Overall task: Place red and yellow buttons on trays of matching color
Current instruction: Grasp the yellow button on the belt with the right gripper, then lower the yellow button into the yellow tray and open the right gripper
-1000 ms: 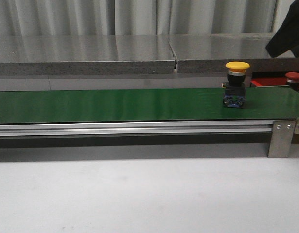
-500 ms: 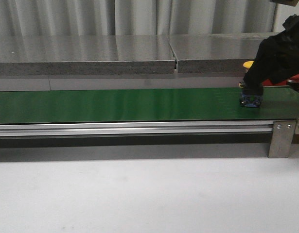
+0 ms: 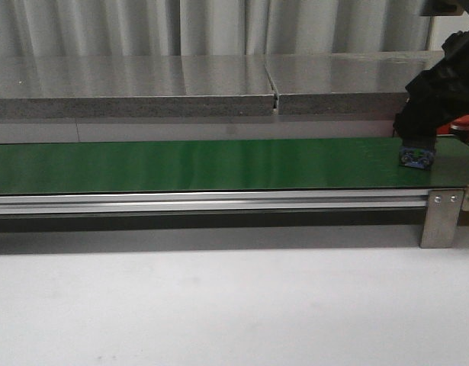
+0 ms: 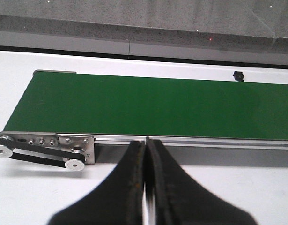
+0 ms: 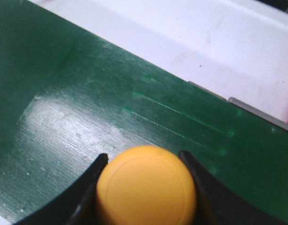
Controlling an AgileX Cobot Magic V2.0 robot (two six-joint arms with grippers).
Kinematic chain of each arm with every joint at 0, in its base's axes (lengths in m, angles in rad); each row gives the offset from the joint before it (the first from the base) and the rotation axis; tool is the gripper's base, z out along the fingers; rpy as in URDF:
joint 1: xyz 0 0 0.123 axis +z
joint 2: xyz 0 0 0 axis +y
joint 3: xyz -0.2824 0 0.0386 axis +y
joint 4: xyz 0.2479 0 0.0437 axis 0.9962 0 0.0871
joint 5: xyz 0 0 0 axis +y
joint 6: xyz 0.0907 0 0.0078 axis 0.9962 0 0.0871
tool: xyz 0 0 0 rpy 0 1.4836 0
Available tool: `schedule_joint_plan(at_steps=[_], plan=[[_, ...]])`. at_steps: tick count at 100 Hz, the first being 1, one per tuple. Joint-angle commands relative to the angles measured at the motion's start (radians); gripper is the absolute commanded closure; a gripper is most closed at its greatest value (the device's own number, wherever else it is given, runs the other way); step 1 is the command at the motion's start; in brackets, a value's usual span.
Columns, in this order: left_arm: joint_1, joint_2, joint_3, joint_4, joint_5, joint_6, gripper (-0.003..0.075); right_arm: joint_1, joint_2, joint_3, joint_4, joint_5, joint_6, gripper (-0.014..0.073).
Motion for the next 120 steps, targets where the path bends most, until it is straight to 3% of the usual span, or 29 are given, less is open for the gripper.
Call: schedule_joint_plan(at_steps=[1, 9, 30, 75, 92, 120], plan=[[-0.007, 0.008, -0.027, -0.012, -0.073, -0.002, 0.0739, -0.001, -0.042, -0.021, 0.032, -0.013, -0.011, 0.0529], [-0.007, 0.008, -0.027, -0.012, -0.073, -0.002, 0.0739, -0.004, -0.056, -0.021, 0.032, 0.003, -0.002, 0.0580], [-0.007, 0.008, -0.027, -0.012, -0.073, -0.002, 0.0739, -0.069, -0.143, -0.016, 0.028, 0.034, 0.089, 0.0579], [-0.007, 0.008, -0.027, -0.012, -0.073, -0.002, 0.0739, -0.444, -0.345, 0.010, -0.110, 0.157, 0.324, 0.0579], [-0.007, 0.008, -0.027, -0.012, -0.073, -0.002, 0.0739, -0.524, -0.354, 0.087, -0.110, 0.066, 0.329, 0.0579], [-0.007, 0.008, -0.027, -0.012, -0.073, -0.002, 0.0739, -0.531, -0.354, 0.268, -0.110, -0.182, 0.330, 0.0579]])
